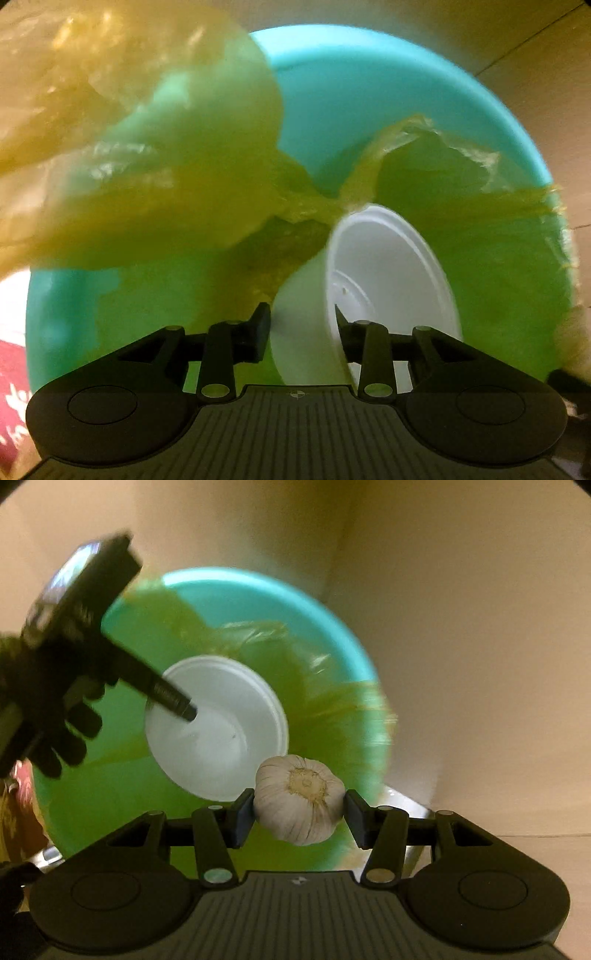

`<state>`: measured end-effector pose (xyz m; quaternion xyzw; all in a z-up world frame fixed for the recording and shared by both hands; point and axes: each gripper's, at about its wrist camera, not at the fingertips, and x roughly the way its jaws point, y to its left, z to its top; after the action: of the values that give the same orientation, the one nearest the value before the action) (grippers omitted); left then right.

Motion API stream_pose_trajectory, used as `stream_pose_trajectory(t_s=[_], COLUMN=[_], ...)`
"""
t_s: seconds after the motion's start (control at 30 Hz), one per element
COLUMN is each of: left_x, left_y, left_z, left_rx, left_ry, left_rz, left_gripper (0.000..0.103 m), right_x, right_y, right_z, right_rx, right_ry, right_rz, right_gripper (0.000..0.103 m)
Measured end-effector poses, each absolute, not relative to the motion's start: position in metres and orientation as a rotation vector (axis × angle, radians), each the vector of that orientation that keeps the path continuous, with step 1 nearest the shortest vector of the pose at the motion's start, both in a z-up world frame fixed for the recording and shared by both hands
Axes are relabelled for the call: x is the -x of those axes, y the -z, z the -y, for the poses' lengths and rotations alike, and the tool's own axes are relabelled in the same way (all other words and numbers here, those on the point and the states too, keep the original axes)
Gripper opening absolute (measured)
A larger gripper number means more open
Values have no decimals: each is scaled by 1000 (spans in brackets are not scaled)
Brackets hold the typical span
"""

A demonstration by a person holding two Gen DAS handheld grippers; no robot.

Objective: Collect trash
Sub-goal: 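Lower the bowl and garlic into the green bin and open both tools, then raise both empty tools back up to the countertop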

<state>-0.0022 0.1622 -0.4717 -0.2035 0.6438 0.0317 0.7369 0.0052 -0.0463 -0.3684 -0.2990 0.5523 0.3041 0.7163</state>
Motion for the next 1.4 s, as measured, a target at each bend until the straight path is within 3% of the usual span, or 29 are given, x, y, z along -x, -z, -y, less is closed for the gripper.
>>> stream_pose_trajectory(t_s=[0.17, 0.37, 0.5, 0.73, 0.87, 0.93, 1.1, 1.4], left_x=[-13, 2, 19, 29, 42, 57, 78, 131], left_y=[479, 424, 385, 329, 303, 307, 244, 84], left_z=[-150, -176, -217, -283, -310, -287, -304, -340], left_rx=[377, 328, 459, 568, 577, 595, 600, 523], left_ry=[-3, 51, 48, -14, -44, -45, -81, -113], left_rz=[-1459, -1369, -1293, -1160, -1157, -1141, -1083, -678], left_gripper=[39, 37, 30, 30, 30, 30, 30, 30], right_x=[6, 10, 13, 6, 2, -2, -8, -14], right_y=[401, 410, 423, 434, 393, 367, 275, 105], right_z=[26, 17, 3, -18, -1, 7, 39, 104], right_rx=[761, 785, 789, 660, 616, 586, 549, 494], right_ry=[-721, -749, -769, -869, -897, -895, -813, -414], right_rz=[-1235, -1232, -1236, -1334, -1286, -1273, -1142, -580], right_gripper=[51, 51, 52, 52, 52, 52, 51, 51])
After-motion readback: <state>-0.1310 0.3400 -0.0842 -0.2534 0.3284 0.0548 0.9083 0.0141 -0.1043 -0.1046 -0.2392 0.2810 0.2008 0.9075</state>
